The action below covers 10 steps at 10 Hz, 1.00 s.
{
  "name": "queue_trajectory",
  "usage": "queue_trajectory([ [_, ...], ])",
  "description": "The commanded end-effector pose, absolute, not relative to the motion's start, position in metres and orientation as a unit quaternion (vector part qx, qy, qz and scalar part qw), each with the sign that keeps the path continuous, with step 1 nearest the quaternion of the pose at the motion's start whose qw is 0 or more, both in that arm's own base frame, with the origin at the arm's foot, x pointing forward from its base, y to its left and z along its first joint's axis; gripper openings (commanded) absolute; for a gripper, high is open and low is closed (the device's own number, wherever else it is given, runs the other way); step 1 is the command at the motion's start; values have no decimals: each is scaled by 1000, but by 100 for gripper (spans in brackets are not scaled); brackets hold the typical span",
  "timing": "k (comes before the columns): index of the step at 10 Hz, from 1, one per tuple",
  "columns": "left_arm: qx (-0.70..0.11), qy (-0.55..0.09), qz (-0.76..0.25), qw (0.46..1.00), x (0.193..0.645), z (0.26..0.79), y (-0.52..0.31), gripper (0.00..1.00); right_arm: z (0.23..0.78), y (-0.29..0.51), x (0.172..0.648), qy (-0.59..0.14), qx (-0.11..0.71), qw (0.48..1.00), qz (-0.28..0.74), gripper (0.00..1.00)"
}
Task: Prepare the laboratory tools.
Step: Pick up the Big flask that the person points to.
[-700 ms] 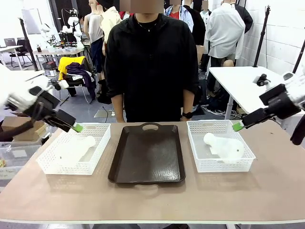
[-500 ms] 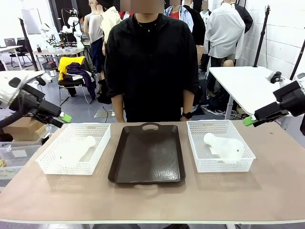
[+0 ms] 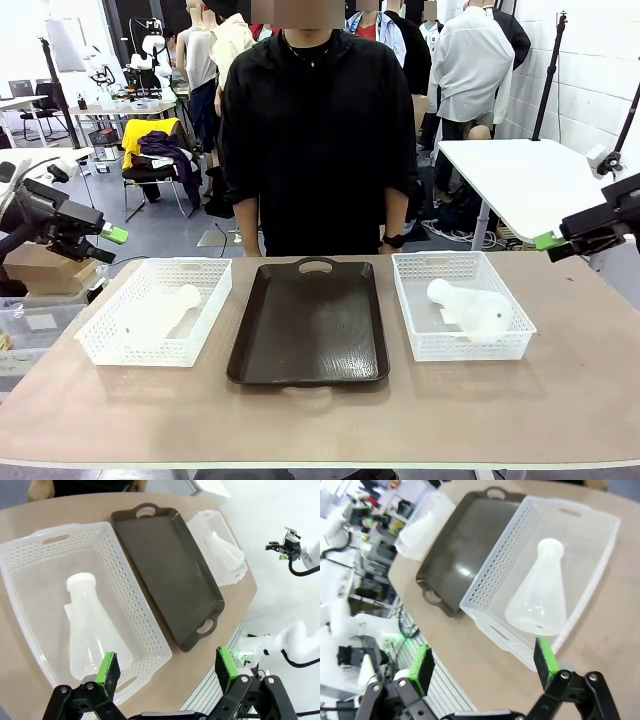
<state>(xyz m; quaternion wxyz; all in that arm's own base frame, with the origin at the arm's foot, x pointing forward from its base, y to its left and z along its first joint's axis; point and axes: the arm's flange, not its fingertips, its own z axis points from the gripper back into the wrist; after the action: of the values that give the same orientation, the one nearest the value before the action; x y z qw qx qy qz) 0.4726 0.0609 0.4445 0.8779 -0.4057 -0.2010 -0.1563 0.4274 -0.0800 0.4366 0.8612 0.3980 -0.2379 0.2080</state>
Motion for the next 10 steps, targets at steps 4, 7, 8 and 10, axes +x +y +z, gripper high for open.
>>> queue_trajectory([
  [4, -435, -203, -159, 863, 461, 435, 77, 100, 422, -89, 439, -226, 418, 857, 198, 100],
  [7, -436, -202, -164, 862, 459, 434, 77, 100, 422, -90, 439, -224, 418, 858, 198, 100],
  [8, -435, -201, -167, 862, 458, 434, 78, 100, 421, -91, 438, -223, 419, 858, 194, 100],
  [10, -440, -204, -170, 858, 457, 434, 81, 100, 419, -92, 437, -228, 419, 857, 195, 100],
])
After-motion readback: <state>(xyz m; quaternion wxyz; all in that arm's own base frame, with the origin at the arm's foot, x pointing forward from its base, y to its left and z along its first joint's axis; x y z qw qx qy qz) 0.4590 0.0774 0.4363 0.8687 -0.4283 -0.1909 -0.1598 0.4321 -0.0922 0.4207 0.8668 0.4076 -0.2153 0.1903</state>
